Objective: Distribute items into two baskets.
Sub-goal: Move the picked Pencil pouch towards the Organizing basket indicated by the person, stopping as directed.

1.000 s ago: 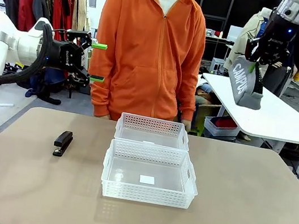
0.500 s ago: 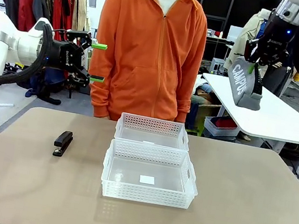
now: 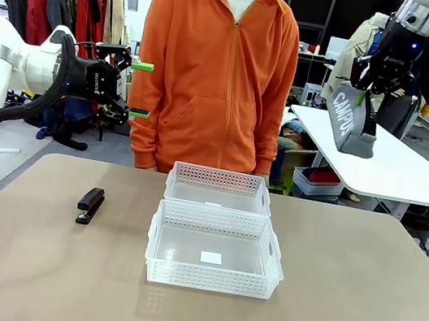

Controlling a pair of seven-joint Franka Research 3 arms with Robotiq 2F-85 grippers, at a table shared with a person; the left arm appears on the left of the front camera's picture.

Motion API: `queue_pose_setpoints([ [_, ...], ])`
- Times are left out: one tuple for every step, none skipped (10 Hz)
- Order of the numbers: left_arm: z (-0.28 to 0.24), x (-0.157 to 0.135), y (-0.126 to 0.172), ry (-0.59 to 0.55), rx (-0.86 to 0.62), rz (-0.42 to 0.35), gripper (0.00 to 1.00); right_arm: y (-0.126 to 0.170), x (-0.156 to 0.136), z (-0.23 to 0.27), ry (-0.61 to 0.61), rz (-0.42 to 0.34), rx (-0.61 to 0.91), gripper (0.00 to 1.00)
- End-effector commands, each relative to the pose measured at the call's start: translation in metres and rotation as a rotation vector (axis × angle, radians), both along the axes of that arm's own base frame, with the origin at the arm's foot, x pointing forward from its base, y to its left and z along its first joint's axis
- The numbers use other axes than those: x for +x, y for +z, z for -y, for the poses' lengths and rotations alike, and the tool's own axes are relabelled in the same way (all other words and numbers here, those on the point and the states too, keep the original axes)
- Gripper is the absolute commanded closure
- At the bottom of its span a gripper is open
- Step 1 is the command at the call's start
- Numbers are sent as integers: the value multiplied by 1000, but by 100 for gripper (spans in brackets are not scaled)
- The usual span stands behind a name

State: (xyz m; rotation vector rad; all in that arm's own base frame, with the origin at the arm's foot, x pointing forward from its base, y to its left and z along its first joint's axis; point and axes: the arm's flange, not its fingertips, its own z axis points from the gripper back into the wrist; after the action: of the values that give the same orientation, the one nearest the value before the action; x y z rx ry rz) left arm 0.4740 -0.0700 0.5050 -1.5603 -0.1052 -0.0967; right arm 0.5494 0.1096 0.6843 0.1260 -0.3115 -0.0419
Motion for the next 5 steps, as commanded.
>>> queue_pose_setpoints([
  [-1,0,1,2,-1,3,0,3,-3,0,0,3,0,100],
  [-1,0,1,2,-1,3,0,3,-3,0,0,3,0,100],
  [-1,0,1,2,-1,3,0,3,-3,0,0,3,0,100],
  [-1,0,1,2,-1,3,0,3,-3,0,0,3,0,100],
  [-1,0,1,2,-1,3,0,3,-3,0,0,3,0,100],
])
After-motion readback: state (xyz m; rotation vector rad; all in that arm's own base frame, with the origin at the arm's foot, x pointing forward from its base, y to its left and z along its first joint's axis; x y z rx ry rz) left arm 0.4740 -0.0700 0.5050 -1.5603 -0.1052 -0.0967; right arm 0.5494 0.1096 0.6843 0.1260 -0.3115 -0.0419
